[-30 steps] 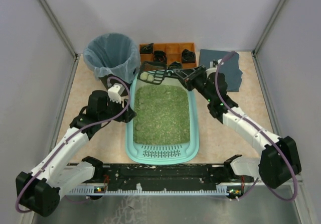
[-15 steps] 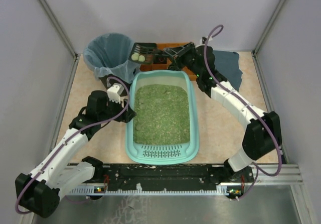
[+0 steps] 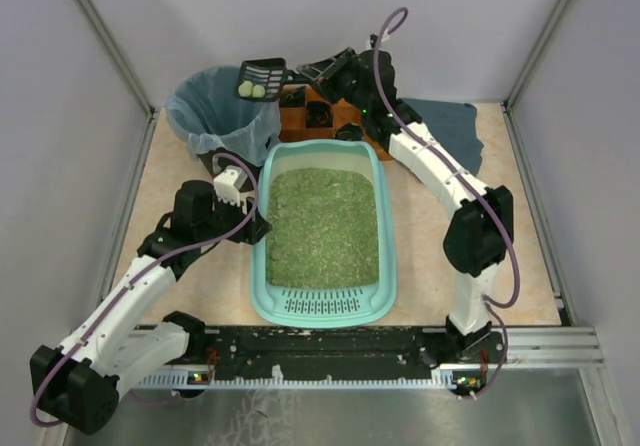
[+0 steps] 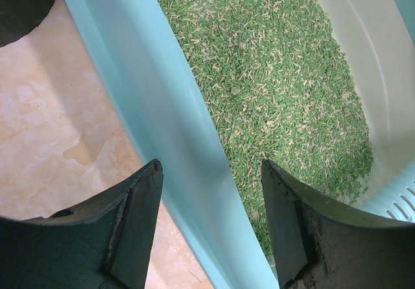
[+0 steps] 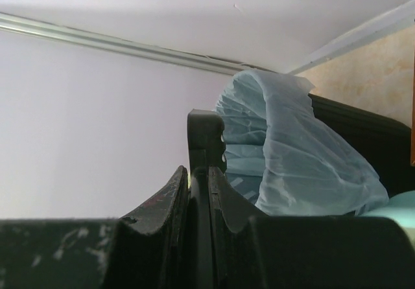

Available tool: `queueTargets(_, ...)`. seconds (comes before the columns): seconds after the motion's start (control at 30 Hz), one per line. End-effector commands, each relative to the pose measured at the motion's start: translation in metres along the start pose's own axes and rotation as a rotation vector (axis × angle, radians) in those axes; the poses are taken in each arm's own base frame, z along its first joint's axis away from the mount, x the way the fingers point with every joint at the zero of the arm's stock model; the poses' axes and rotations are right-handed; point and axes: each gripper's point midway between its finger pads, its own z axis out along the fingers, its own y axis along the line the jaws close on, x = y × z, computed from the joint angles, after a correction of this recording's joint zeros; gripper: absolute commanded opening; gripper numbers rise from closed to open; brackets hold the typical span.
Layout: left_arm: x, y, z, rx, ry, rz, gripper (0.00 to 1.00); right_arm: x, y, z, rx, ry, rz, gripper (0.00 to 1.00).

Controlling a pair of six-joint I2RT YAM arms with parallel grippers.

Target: Clean the litter box

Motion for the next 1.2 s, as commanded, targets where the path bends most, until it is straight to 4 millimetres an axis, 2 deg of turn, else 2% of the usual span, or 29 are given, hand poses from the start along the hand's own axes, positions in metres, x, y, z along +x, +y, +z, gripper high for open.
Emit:
queueTargets(0.0, 0.0, -0.002, 0.0, 0.007, -0.006, 0.002, 0.68, 0.0, 0.034, 0.011, -0.07, -0.006, -0.067, 0.0)
queueTargets(0.3, 0.0, -0.001, 0.0, 0.0, -0.007, 0.002, 0.68, 0.019, 0.05, 0.042, -0.101, 0.017, -0.202, 0.0)
queueTargets(0.57, 0.001, -0.001, 0.001, 0.001, -0.001, 0.003, 0.68, 0.034, 0.054, 0.06, -0.152, 0.017, -0.376, 0.0)
queueTargets(0.87, 0.002, 0.001, 0.002, -0.006, 0.005, 0.002, 0.68, 0.041, 0.07, 0.064, -0.221, -0.02, -0.546, 0.0)
queueTargets(1.17, 0.003, 0.001, 0.003, -0.006, 0.013, 0.002, 0.68, 0.052, 0.097, 0.056, -0.255, -0.111, -0.851, 0.0)
